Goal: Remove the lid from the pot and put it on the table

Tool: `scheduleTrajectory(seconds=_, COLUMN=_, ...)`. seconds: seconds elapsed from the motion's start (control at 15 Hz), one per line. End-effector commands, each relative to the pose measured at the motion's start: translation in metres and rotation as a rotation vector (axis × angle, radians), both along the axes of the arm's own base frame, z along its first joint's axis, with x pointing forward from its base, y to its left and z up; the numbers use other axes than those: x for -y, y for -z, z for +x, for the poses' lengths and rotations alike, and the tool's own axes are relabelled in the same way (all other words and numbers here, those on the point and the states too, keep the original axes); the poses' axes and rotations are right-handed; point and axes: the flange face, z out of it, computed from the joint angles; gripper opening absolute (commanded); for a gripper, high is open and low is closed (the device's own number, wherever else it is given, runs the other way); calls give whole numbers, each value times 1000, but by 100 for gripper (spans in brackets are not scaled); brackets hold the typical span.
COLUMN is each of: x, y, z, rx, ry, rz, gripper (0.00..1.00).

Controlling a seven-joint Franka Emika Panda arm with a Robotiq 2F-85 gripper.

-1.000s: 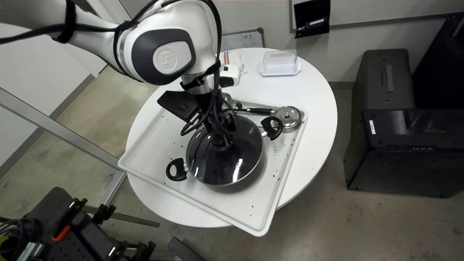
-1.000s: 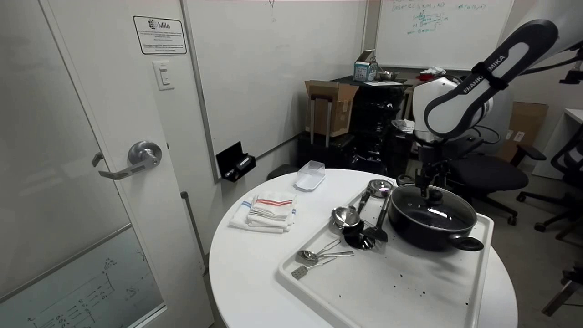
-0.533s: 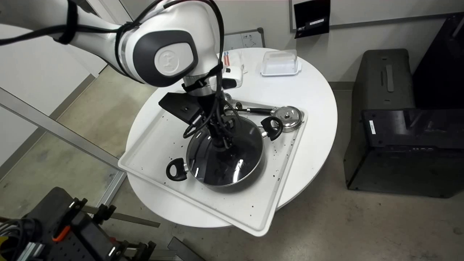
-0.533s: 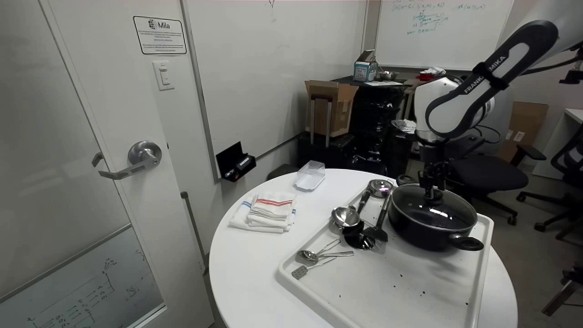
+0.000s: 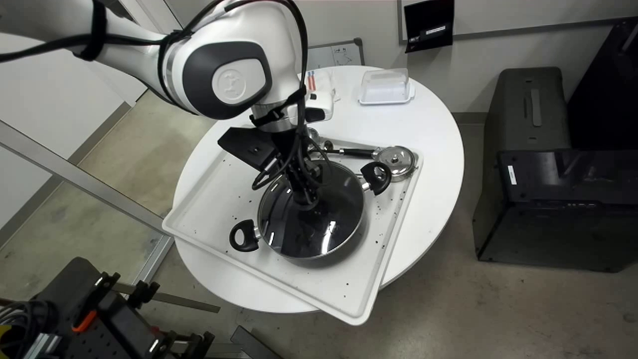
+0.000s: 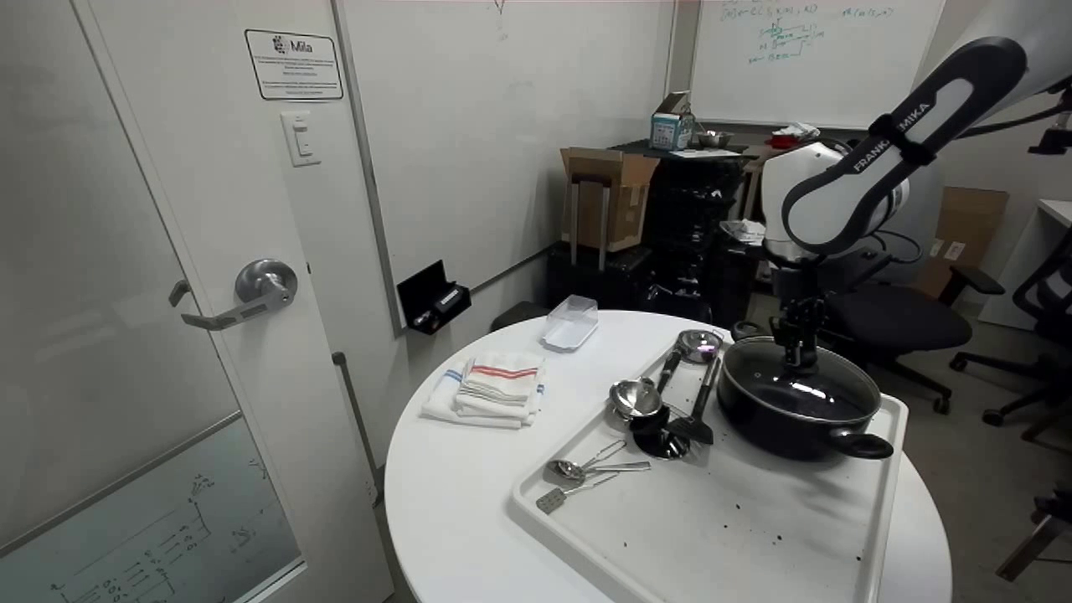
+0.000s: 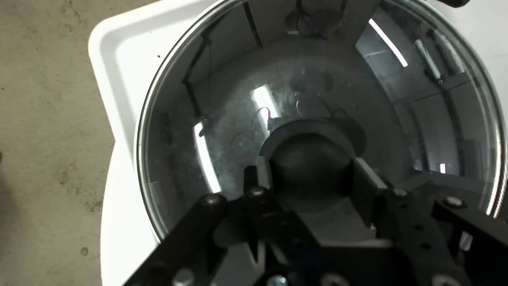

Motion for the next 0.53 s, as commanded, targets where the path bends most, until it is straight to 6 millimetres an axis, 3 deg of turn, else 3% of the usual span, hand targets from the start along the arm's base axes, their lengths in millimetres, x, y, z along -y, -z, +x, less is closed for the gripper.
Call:
scheduleTrajectory(seconds=0.0, x=2, y=-8, z=-3, rx=-10, ry=-15, rz=12, gripper=25)
scheduleTrajectory(seconds=0.47, x=-9, y=-48, z=-16, rx=20, ry=-32, rz=15, gripper=25)
